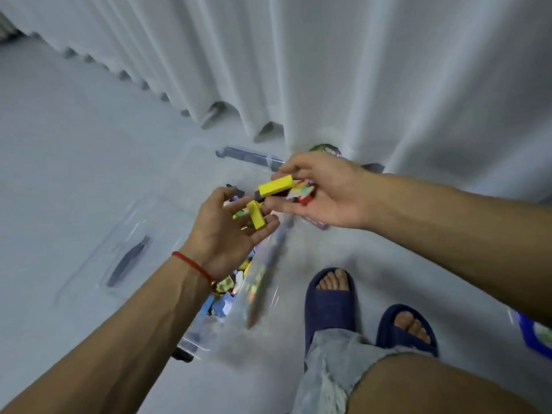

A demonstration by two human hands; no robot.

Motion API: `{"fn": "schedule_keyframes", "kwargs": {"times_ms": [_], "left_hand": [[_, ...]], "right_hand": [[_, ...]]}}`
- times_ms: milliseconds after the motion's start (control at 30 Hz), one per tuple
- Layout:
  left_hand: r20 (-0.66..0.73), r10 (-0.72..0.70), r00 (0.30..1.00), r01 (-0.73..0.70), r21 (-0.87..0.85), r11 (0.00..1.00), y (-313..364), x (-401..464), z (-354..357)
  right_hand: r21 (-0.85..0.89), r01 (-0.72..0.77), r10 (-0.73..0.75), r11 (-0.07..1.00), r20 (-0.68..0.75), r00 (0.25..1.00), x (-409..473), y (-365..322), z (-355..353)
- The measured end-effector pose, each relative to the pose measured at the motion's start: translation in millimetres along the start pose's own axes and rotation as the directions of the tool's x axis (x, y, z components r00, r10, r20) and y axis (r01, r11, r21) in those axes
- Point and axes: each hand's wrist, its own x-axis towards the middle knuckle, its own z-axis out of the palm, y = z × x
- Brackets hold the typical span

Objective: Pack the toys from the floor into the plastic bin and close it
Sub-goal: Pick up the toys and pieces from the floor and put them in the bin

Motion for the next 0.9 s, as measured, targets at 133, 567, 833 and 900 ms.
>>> {"fn": "schedule_keyframes", "kwargs": {"times_ms": [133,567,833,900], "left_hand": [[-0.134,0.102,0.986,-0.101,0.017,0.995,42,-3,-21],[0.166,0.346,0.923,-0.384,0.417,0.824,-30,11,60],[0.298,0.397,0.868,-0.412,0.878,0.244,-126,123,82],[0.348,0.403,0.847,-0.420,0.901,0.106,-138,152,90]], "right_hand": [[0.015,0.054,-0.053,0.998,-0.082,0.995,31,-11,46],[-0.556,-0.132,-0.308,0.821,-0.625,0.717,-53,-48,-155],[-0.827,-0.366,-0.381,0.425,-0.531,0.757,-29,14,-293],[-0.900,-0.345,-0.379,0.267,-0.427,0.821,-8,17,-310]]}}
